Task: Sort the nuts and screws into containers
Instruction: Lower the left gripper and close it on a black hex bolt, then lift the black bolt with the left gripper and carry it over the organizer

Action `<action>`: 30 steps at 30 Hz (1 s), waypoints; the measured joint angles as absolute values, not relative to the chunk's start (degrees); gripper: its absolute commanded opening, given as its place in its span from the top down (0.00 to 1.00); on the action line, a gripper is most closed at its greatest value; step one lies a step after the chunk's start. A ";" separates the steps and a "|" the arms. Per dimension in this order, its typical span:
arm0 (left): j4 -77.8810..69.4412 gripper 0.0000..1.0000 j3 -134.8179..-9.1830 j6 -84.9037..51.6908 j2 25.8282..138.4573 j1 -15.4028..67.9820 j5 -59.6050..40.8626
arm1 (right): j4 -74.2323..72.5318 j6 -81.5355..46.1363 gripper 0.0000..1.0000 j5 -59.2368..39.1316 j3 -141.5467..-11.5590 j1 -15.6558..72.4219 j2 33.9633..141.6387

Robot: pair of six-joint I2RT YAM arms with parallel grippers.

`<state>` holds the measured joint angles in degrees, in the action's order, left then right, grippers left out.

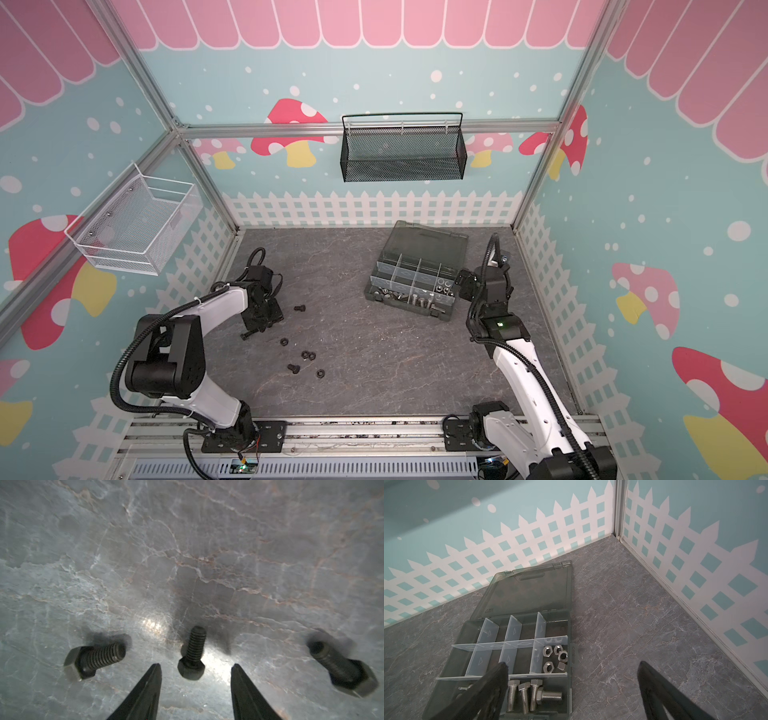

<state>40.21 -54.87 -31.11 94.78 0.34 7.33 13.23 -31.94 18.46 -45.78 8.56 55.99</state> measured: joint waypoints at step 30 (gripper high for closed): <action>38.52 0.88 -52.86 -32.01 94.28 -0.03 4.69 | 12.78 -32.05 0.02 21.19 -46.65 8.56 57.23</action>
<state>38.52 -52.86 -32.01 94.28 -0.03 4.69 12.78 -32.05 21.19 -46.65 8.56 57.23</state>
